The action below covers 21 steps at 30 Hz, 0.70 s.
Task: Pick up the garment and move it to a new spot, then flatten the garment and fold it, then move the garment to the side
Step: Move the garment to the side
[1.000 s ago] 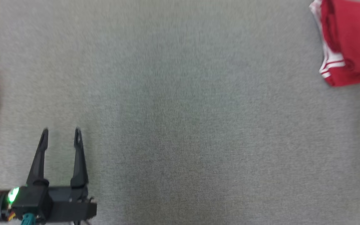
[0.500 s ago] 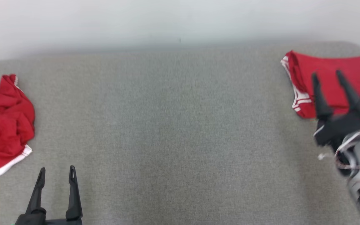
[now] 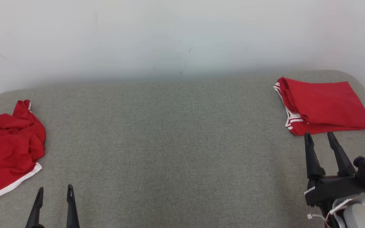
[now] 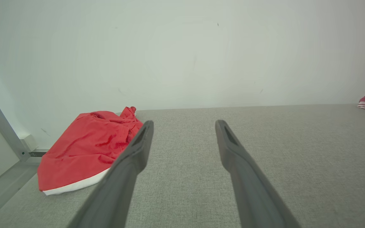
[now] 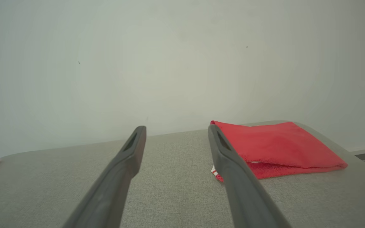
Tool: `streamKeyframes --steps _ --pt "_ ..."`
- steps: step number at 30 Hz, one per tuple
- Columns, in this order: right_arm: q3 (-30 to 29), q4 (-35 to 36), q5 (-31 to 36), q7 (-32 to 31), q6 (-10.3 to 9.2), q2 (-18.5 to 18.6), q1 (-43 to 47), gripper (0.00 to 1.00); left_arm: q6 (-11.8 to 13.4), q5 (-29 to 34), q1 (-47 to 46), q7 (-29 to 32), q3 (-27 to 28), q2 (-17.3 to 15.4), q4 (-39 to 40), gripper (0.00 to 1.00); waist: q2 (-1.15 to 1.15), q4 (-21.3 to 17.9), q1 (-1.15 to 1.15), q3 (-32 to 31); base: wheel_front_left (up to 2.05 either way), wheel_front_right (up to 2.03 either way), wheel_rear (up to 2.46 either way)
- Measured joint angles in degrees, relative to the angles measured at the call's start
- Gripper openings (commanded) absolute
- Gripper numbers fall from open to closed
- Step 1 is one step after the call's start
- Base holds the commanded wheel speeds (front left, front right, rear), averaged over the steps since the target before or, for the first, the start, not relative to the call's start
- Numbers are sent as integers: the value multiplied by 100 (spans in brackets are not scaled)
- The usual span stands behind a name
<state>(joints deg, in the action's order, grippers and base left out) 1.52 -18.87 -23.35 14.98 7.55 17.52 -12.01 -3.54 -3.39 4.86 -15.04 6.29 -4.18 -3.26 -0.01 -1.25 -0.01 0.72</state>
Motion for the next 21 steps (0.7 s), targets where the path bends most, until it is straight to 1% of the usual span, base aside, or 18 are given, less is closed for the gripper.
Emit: streamKeyframes --steps 7,12,21 --pt "-380 417 310 -33 0 -559 743 100 1 33 72 0 40 -23 -79 100 1 -75 1 -115 0 0 0" --pt "-358 575 619 -32 0 -725 1070 100 2 46 87 0 43 -24 -131 100 1 -94 1 -156 0 0 0" --pt "-319 740 937 -18 0 -872 1321 100 30 93 103 0 -4 -25 -293 100 1 -39 1 -229 0 0 0"
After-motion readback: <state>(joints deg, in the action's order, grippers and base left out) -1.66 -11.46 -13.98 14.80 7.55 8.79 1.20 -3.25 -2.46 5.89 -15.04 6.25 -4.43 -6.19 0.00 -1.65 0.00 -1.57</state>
